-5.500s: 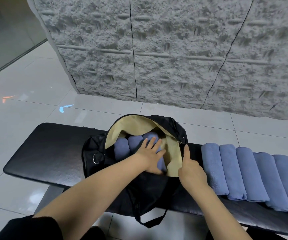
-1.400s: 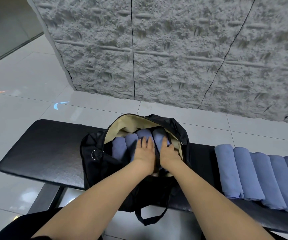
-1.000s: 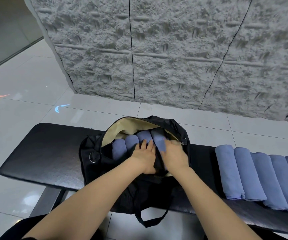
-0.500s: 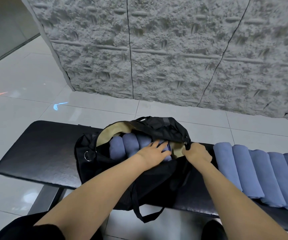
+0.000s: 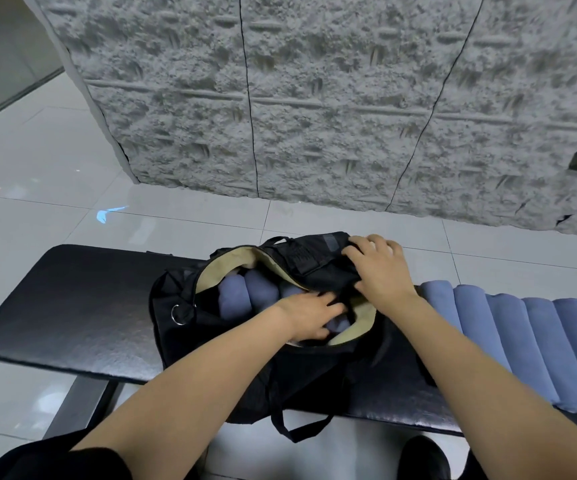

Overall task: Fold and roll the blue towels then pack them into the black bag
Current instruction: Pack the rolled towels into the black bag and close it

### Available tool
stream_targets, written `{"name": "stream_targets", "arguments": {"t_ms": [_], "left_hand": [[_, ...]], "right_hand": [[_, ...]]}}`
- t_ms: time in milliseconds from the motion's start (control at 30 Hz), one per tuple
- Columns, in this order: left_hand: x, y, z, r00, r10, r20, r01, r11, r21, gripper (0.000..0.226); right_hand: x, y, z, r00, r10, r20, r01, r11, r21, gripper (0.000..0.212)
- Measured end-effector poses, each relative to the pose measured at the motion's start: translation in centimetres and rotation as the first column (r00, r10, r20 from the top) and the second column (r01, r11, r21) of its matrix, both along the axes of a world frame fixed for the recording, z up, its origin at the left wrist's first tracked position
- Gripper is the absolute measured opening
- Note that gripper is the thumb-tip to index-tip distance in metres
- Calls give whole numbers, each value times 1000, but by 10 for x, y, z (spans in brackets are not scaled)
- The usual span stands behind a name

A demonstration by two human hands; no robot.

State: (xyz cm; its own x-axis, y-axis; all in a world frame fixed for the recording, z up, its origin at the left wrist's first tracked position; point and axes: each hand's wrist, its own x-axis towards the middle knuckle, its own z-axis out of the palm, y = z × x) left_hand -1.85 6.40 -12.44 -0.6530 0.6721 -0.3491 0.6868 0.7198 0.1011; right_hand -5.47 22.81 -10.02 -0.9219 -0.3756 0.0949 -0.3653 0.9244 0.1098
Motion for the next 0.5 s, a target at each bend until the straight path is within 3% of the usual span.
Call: {"name": "stream_targets", "arguments": {"t_ms": [67,167,267,400,500], "left_hand": [[2,-4,-1,999,-2,-33,0,999,-39,59],[3,-9,1,998,5,-58,-7,999,-37,57],[-4,-15,9,997,-31,-71,26,997,-69,51],[-7,-14,5,998,59,21,-60,996,61,43],[-8,-10,7,998,38,47,-38,999,4,45]], "right_hand": [[-18,-9,13,993,-92,68,92,996,10,33],[-43,-16,34,958,-264,109,265,964,0,23],[-57,-16,46,939,-329,103,325,944,60,12],[-61,3,52,884,-458,93,450,888,95,15],[-54,12,50,900,-410,145,399,911,101,13]]}}
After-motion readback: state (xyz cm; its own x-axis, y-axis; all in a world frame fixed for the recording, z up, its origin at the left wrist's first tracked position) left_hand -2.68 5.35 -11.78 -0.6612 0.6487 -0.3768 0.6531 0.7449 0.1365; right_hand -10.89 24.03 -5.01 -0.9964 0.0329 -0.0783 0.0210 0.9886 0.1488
